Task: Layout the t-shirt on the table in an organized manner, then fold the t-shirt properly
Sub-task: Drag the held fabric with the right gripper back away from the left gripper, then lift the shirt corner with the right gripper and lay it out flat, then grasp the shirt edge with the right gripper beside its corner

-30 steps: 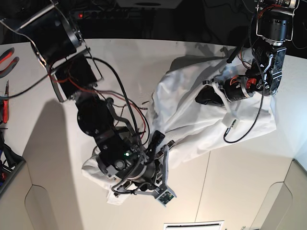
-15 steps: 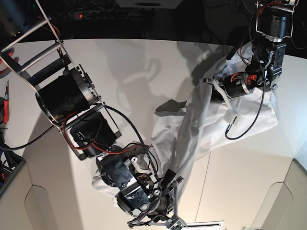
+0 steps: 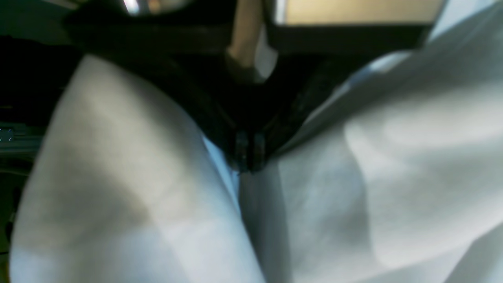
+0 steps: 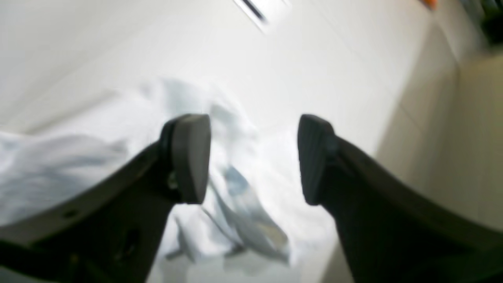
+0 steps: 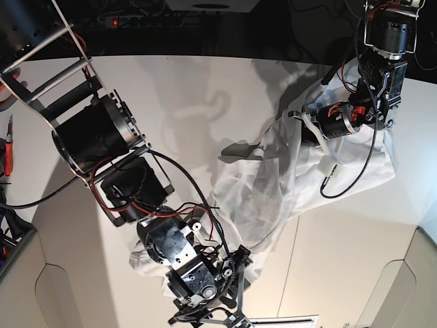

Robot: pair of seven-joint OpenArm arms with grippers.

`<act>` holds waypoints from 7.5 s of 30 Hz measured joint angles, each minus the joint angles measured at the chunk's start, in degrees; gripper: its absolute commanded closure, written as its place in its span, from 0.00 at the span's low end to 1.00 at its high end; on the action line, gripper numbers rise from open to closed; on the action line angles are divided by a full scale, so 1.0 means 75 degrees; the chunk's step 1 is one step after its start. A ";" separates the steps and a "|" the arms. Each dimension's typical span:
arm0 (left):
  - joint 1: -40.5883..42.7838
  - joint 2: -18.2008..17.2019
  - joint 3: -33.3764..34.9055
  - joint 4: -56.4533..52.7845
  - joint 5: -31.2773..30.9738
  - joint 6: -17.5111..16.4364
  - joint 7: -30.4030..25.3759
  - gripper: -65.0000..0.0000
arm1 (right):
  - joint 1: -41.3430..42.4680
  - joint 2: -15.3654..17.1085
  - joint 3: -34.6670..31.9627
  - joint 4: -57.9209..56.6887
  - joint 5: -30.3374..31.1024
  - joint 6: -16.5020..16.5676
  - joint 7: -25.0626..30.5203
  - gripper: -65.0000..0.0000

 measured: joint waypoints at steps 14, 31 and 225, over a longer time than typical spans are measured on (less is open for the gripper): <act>0.0000 0.0003 0.0000 0.0000 -0.0026 -0.0003 0.0052 1.00 | -0.2725 0.0973 0.0038 0.3319 -0.0061 -0.0099 -0.1378 0.52; -0.0003 0.0003 0.0006 -0.0003 -0.0050 -0.0003 0.0052 1.00 | -0.5184 0.1224 0.1507 0.4293 0.2833 0.1297 -0.0536 0.52; -0.0023 0.0003 0.0009 -0.0009 -0.0006 -0.0012 -0.0035 1.00 | -0.7895 0.3882 0.3445 0.6991 0.1256 0.1113 -0.3669 1.00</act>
